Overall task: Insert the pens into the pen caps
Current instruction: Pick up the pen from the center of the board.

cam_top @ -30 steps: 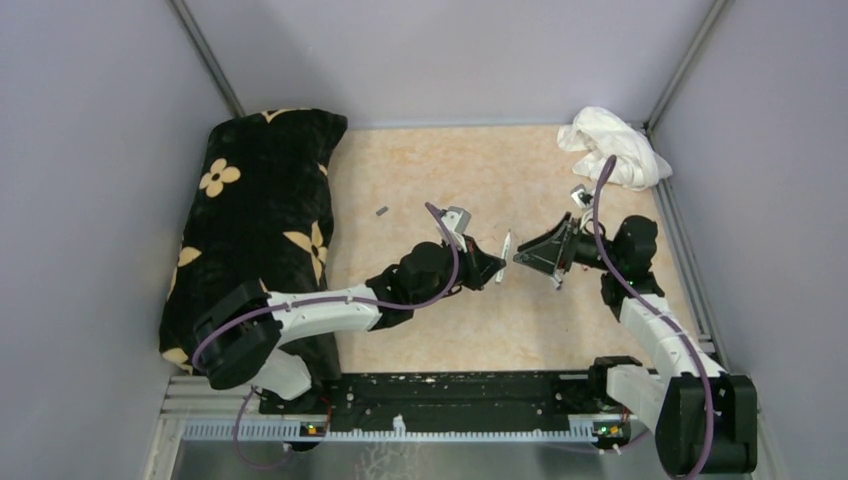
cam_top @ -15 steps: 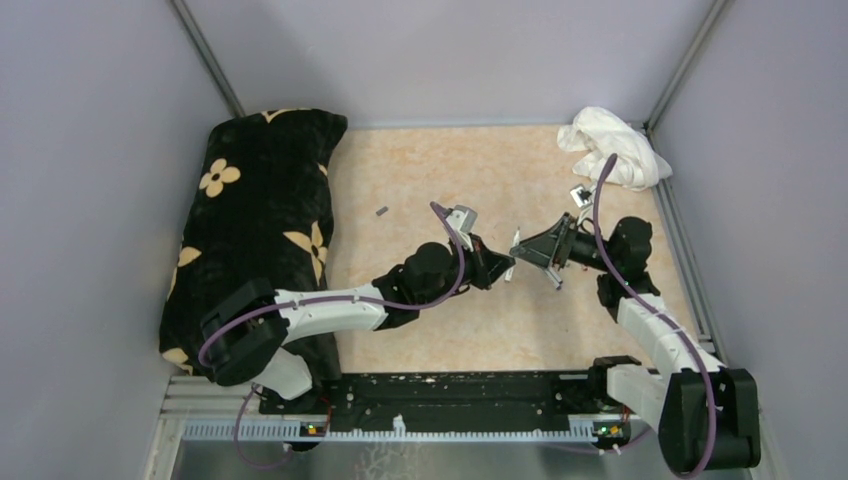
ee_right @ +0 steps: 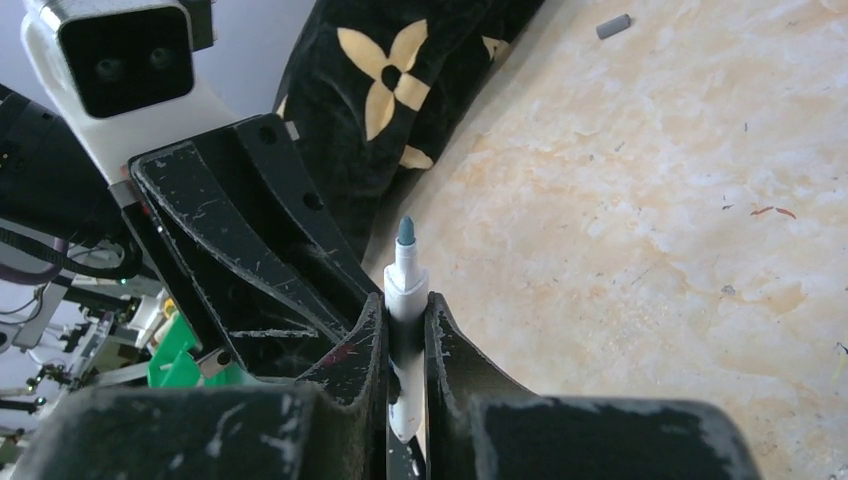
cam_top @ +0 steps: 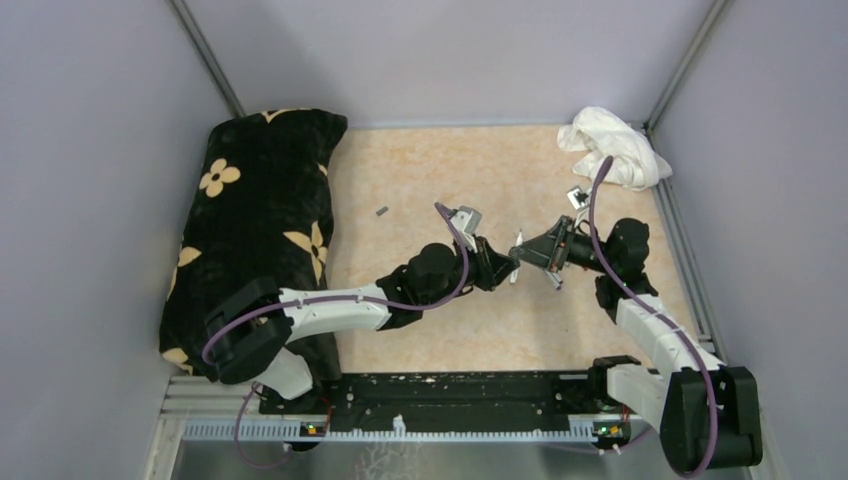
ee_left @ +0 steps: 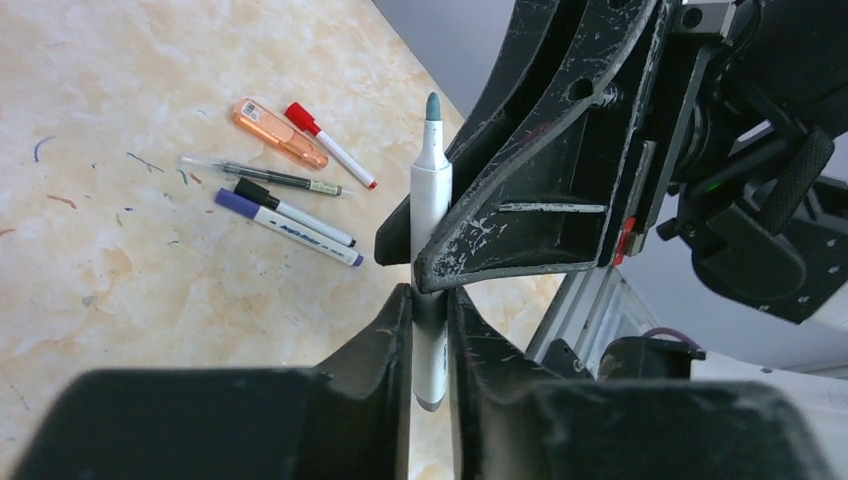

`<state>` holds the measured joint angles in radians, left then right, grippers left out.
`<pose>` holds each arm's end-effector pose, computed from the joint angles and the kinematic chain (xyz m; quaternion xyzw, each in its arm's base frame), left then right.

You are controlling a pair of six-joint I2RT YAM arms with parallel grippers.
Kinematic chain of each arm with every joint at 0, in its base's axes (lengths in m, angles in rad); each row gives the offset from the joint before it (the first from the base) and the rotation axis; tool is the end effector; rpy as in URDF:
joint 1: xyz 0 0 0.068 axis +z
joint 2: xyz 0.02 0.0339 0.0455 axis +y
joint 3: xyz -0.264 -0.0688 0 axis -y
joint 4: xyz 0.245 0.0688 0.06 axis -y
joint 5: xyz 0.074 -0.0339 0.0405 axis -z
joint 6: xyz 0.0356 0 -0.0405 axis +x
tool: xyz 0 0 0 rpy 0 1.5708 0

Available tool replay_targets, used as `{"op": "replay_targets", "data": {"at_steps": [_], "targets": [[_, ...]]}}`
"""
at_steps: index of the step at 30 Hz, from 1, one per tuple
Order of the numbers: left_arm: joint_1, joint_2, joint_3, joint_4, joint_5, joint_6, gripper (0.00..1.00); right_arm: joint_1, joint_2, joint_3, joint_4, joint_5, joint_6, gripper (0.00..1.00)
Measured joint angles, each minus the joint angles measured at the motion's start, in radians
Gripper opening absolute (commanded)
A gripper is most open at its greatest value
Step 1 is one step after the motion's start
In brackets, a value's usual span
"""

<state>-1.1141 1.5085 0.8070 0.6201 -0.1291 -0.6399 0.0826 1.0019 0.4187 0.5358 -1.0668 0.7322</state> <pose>0.1533 -0.3017 0.2558 0.1299 0.7235 -0.4897 0.4690 0.2031 0.0481 0.2468 -0.1337 0.7025 0.5733 0.3998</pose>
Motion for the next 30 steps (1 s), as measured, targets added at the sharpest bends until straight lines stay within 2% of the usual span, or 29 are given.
{"op": "replay_targets", "data": {"at_steps": [3, 6, 8, 11, 15, 25, 30], "targets": [[0.0, 0.0, -0.001, 0.002, 0.013, 0.007, 0.49, 0.0, 0.0, 0.002, -0.005, -0.016, -0.021, 0.0], [-0.002, -0.012, -0.03, 0.032, 0.048, 0.022, 0.64, 0.001, 0.0, 0.009, -0.034, -0.049, -0.068, 0.0], [-0.003, -0.032, -0.079, 0.06, 0.074, 0.033, 0.67, 0.0, 0.0, 0.019, -0.056, -0.079, -0.106, 0.0], [-0.003, -0.055, -0.163, 0.108, 0.123, 0.048, 0.65, 0.0, 0.0, 0.036, -0.077, -0.137, -0.159, 0.0], [-0.003, -0.053, -0.216, 0.154, 0.183, 0.069, 0.56, 0.001, 0.0, 0.041, -0.088, -0.185, -0.2, 0.0], [-0.003, 0.022, -0.164, 0.232, 0.25, 0.091, 0.52, 0.001, 0.0, 0.041, -0.096, -0.229, -0.229, 0.0], [-0.002, 0.063, -0.123, 0.239, 0.259, 0.09, 0.39, 0.001, 0.0, 0.041, -0.096, -0.237, -0.235, 0.0]]}}
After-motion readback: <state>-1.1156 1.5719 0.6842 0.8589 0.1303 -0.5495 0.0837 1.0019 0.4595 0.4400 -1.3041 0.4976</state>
